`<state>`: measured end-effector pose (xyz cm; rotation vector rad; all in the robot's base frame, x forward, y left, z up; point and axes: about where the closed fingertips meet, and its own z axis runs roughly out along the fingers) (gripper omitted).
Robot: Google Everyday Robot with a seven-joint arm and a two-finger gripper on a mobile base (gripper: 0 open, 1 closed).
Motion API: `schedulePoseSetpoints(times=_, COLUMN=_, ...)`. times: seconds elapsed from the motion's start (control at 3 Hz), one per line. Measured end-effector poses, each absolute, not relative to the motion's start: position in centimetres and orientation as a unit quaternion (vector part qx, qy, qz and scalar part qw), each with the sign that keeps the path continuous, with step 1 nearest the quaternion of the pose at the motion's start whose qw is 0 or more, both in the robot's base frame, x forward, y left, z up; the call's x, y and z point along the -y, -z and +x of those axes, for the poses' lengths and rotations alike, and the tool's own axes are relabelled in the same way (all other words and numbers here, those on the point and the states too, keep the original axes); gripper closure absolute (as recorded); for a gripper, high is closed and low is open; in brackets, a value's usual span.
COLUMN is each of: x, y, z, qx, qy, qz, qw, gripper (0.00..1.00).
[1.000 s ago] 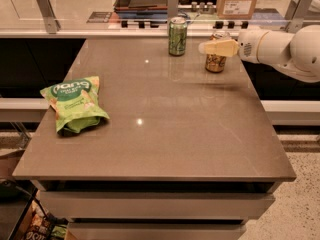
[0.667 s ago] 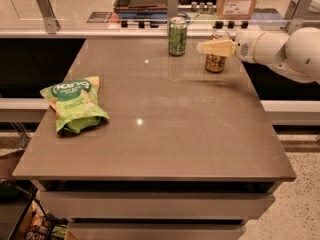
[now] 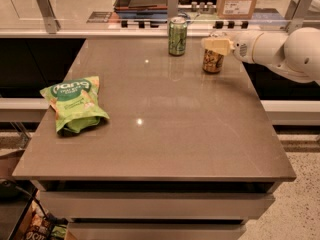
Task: Move orange can near green rice chip bag
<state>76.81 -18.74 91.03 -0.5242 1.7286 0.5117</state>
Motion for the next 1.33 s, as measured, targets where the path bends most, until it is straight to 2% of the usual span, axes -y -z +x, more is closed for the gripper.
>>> schedulePoseSetpoints(times=0.67, x=18.2, y=-90.9, z=76.9, qx=-0.742, qy=-0.223, qz=-0.228, qw=0.589, gripper=0.87)
schedulePoseSetpoints(times=1.0, x=17.9, y=-90.8, z=77.0, qx=-0.742, qy=-0.224, qz=-0.229, qw=0.589, gripper=1.00)
schedulePoseSetpoints(times=1.33, x=17.4, y=-91.0, z=76.8, qx=-0.743, qy=-0.232, qz=-0.235, qw=0.582, gripper=1.00)
